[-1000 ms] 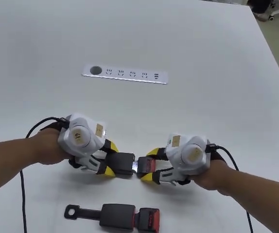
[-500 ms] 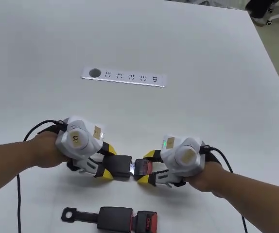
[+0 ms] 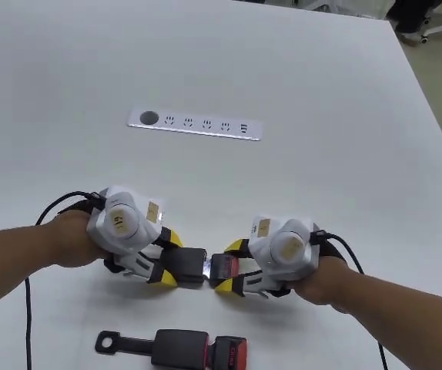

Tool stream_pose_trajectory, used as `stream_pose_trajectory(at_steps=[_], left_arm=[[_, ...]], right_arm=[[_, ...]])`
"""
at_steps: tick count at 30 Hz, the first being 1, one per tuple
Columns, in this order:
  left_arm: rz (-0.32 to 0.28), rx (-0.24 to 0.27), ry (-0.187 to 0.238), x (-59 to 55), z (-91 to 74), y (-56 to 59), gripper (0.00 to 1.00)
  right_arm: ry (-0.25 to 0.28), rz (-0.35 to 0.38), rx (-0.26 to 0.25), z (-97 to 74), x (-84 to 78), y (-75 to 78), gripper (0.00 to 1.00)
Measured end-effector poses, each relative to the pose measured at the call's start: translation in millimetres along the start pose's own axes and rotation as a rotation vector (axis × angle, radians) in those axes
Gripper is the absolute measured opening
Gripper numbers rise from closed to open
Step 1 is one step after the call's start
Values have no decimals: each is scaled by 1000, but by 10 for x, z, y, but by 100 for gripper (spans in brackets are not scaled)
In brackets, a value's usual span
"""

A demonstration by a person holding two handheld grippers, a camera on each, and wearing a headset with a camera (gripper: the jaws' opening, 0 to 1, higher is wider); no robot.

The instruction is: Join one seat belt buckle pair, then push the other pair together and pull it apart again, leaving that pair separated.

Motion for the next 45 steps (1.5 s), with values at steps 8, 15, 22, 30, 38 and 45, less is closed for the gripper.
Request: stream_pose_trajectory(at_steps=[8,15,22,30,38,45], left_arm=[[2,1,-3,-5,-7,6,33],[6,1,-8,6,-7,18,33],[9,1,-11,58,-33,53,33],[14,2,-19,10,1,21,33],[20,-1,-30,42,-17,37,33],[22,0,-37,42,6,7,33]], right_arm=[[-11,-11,2,7,11,15,33],[-19,-18,1,14,14,11,33],[-25,-25,1,3,14,8,33],[-37,-35,-3,-10,-7,8,33],[-55,-37,0,-74,-101,32,33],[-56,-40,2,-92,-120,50,33]])
Point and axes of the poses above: the centre of the closed fingertips' face, and the gripper's own axes: z roughly forward along the fingers, y roughly to its right, x roughly out of its top, the point moved 8 cm from there along -z, roughly backward along the fingers, and after that the axes turned 12 degrees about -y, right-handed, at the moved point
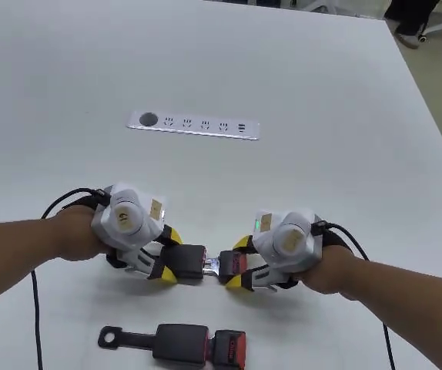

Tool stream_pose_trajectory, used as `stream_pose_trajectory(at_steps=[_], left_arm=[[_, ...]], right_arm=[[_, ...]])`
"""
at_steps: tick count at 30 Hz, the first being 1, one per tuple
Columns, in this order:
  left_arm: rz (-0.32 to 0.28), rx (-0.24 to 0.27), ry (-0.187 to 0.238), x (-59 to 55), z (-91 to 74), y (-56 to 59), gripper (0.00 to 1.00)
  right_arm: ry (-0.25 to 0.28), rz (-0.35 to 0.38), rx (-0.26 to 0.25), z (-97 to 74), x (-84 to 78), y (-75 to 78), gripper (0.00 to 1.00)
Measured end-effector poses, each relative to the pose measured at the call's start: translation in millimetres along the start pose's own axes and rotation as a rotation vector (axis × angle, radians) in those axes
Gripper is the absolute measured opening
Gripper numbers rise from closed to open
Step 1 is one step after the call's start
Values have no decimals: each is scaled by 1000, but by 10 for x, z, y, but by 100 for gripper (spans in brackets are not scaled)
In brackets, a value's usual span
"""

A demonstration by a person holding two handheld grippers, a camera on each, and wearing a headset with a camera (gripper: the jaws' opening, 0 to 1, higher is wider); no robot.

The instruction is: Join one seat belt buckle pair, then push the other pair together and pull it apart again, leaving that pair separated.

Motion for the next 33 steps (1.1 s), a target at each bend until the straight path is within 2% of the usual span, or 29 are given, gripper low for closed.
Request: stream_pose_trajectory(at_steps=[5,12,17,26,33], left_arm=[[4,-1,-4,41,-31,34,34],[2,-2,-8,31,-27,24,34],[2,-3,-8,-4,-13,0,34],[2,-3,-10,53,-43,46,34],[3,-5,-12,36,-33,39,34]], right_arm=[[0,4,-2,-27,-57,11,33],[9,11,-7,-87,-187,20,33],[6,14,-8,-171,-297,-1,33],[7,26,-11,-380,-481,-28,33],[5,38,-15,-398,-587,18,33]])
Point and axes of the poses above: the centre of the closed fingertips' face, and the gripper's own axes: z roughly forward along the fingers, y roughly to its right, x roughly out of its top, the point moved 8 cm from there along -z, roughly backward along the fingers, and after that the axes turned 12 degrees about -y, right-handed, at the moved point
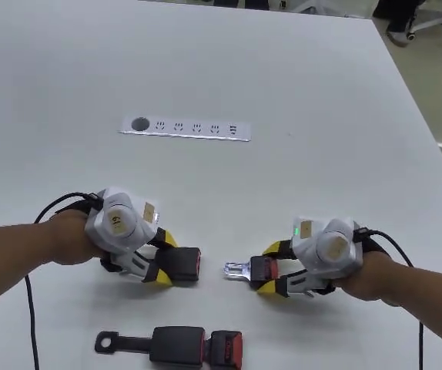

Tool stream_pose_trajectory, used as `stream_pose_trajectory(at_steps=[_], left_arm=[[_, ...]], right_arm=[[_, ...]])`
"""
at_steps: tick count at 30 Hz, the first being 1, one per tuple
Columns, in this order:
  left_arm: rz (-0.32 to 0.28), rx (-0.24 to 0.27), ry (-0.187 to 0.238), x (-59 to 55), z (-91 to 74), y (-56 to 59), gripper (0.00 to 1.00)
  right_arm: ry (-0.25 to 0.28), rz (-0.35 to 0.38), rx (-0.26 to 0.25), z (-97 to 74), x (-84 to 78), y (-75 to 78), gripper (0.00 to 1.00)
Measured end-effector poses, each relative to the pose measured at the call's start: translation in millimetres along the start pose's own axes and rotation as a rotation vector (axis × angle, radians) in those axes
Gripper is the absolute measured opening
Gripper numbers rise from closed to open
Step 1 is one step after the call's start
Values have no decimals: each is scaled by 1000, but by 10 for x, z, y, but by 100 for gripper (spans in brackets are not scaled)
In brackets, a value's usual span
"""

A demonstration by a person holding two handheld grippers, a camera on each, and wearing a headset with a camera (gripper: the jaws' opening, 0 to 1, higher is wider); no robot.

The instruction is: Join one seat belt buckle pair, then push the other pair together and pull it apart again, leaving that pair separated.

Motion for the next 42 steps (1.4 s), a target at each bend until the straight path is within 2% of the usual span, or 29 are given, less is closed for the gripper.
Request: stream_pose_trajectory(at_steps=[12,17,20,26,34,40,42], left_arm=[[-2,-4,-4,26,-24,21,34],[-1,-6,-9,-4,-2,-11,34],[-3,-7,-12,31,-24,14,34],[-6,-6,-20,0,-3,-18,34],[-5,-1,-30,-5,1,-31,34],[3,3,-32,52,-27,15,34],[1,7,-41,31,-8,-11,35]], right_arm=[[-3,3,-2,43,-173,2,34],[2,8,-5,40,-224,-2,34],[-1,6,-5,9,-250,-33,34],[-3,18,-6,-55,-323,-9,34],[0,24,-5,-93,-364,15,34],[-14,10,-13,-102,-340,-2,35],[-20,30,-24,-105,-340,4,35]])
Point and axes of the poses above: the centre of the closed fingertips' face, and the gripper's own axes: z roughly forward along the fingers, y roughly to its right, x roughly out of its top, the point moved 8 cm from there along -z, roughly backward along the fingers, and after that the axes turned 12 degrees about -y, right-handed, at the moved point
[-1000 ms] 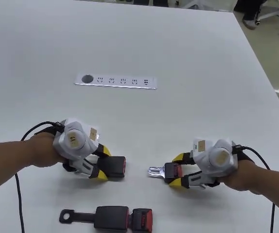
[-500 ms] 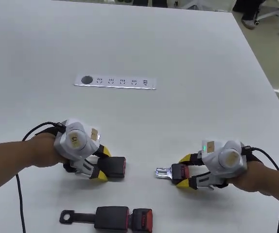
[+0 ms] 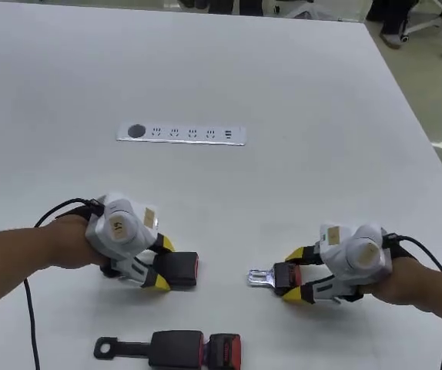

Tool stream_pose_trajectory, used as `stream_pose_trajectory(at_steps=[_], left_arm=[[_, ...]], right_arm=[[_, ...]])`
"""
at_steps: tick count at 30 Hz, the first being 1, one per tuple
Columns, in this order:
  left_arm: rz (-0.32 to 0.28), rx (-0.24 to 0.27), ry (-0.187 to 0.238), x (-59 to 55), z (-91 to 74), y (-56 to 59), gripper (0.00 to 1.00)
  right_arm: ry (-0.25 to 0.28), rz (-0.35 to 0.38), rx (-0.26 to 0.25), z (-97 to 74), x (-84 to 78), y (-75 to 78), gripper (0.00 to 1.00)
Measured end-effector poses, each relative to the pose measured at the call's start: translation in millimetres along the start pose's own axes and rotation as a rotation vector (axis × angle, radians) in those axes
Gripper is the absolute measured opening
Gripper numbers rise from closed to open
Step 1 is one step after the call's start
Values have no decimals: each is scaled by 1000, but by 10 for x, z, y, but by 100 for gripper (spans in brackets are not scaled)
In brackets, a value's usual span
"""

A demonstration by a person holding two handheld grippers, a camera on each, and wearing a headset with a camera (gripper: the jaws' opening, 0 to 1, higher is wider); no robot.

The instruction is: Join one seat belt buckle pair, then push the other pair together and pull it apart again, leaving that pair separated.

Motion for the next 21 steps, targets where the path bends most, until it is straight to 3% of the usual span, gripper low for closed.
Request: stream_pose_trajectory(at_steps=[2,3,6,8,11,14,15,19,21], left_arm=[[-1,-11,-10,-38,21,5,39],[1,-14,-13,-4,0,45,42],[-8,8,-14,10,-27,82,57],[-52,8,7,-25,-29,56,64],[-77,54,16,-9,-107,40,68],[-102,96,30,-21,-160,19,73],[-135,98,44,47,-230,79,74],[-211,147,71,-16,-290,44,74],[-263,153,101,23,-349,89,74]], right_arm=[[-4,21,-18,-2,-1,-2,42],[1,31,-19,-9,3,-2,48],[22,75,-37,-27,21,13,66],[20,82,-51,-43,23,7,68],[29,106,-63,-33,29,-2,68],[70,190,-89,-63,48,-24,68],[74,200,-96,-68,51,-28,68],[91,245,-133,-71,77,-77,70],[110,272,-159,-99,115,-136,71]])
Point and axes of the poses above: the centre of the closed fingertips' face, and the gripper's own axes: z roughly forward along the fingers, y roughly to its right, x roughly out of its top, the point moved 8 cm from there along -z, roughly backward along the fingers, and after that the axes turned 12 degrees about -y, right-handed, at the moved point
